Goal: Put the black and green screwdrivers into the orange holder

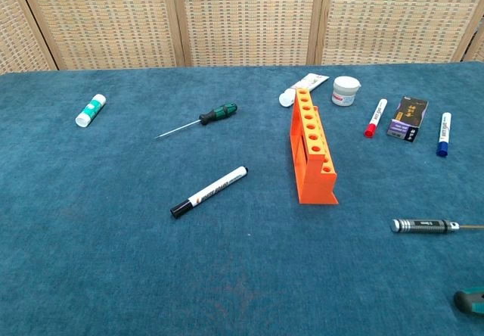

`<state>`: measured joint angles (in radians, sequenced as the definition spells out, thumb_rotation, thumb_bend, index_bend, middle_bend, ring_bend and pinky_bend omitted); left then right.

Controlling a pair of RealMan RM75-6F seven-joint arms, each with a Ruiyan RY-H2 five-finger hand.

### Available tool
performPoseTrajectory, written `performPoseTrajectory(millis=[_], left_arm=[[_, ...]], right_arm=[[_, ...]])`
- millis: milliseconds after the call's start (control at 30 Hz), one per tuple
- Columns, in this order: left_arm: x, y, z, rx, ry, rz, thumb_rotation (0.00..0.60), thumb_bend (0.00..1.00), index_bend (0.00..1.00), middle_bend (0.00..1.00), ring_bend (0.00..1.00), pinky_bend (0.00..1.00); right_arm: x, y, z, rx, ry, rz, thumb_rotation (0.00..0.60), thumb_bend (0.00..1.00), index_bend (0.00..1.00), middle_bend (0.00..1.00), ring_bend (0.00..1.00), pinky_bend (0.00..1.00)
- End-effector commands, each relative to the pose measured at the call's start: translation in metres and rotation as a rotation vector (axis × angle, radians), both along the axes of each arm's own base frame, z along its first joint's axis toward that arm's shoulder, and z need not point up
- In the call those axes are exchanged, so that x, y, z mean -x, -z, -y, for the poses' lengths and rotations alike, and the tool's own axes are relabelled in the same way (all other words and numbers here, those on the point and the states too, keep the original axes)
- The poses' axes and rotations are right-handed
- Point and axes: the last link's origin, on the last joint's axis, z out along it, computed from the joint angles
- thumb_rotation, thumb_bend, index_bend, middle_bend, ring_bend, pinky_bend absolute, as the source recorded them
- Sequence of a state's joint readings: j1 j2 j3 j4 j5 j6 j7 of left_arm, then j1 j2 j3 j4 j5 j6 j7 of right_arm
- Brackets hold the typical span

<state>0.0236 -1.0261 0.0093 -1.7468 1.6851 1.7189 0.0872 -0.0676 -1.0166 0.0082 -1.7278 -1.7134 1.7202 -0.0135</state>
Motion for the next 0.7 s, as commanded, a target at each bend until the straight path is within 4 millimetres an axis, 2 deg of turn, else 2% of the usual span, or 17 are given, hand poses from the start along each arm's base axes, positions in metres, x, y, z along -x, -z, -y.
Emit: performPoseTrajectory(millis=[33, 167, 267, 367, 433, 533, 700], left_arm=[[0.000, 0.000, -0.001, 0.004, -0.003, -0.002, 0.600, 0.00, 0.00, 0.00, 0.00, 0.00], [0.000, 0.000, -0.001, 0.007, -0.005, 0.003, 0.600, 0.00, 0.00, 0.00, 0.00, 0.00], [0.000, 0.000, -0.003, 0.005, -0.009, 0.000, 0.600, 0.00, 0.00, 0.00, 0.00, 0.00], [0.000, 0.002, -0.005, 0.009, -0.014, -0.005, 0.600, 0.00, 0.00, 0.00, 0.00, 0.00], [0.000, 0.004, -0.007, 0.016, -0.022, -0.013, 0.600, 0.00, 0.00, 0.00, 0.00, 0.00], [0.002, 0.009, -0.011, 0.035, -0.035, -0.031, 0.600, 0.00, 0.00, 0.00, 0.00, 0.00], [0.003, 0.011, -0.017, 0.039, -0.056, -0.035, 0.600, 0.00, 0.00, 0.00, 0.00, 0.00]], right_arm=[[-0.001, 0.004, 0.001, -0.022, -0.007, 0.004, 0.600, 0.00, 0.04, 0.00, 0.00, 0.00], [-0.003, 0.012, 0.006, -0.068, -0.027, 0.001, 0.600, 0.00, 0.04, 0.00, 0.00, 0.00], [-0.009, 0.025, 0.021, -0.133, -0.077, -0.015, 0.600, 0.00, 0.05, 0.00, 0.00, 0.00], [-0.021, 0.039, 0.045, -0.238, -0.119, 0.041, 0.600, 0.01, 0.14, 0.00, 0.00, 0.00], [-0.028, 0.049, 0.067, -0.290, -0.142, 0.039, 0.600, 0.02, 0.24, 0.00, 0.00, 0.00], [-0.037, 0.066, 0.093, -0.318, -0.167, 0.022, 0.600, 0.13, 0.35, 0.00, 0.00, 0.00], [-0.048, 0.103, 0.117, -0.385, -0.147, 0.048, 0.600, 0.20, 0.41, 0.00, 0.00, 0.00]])
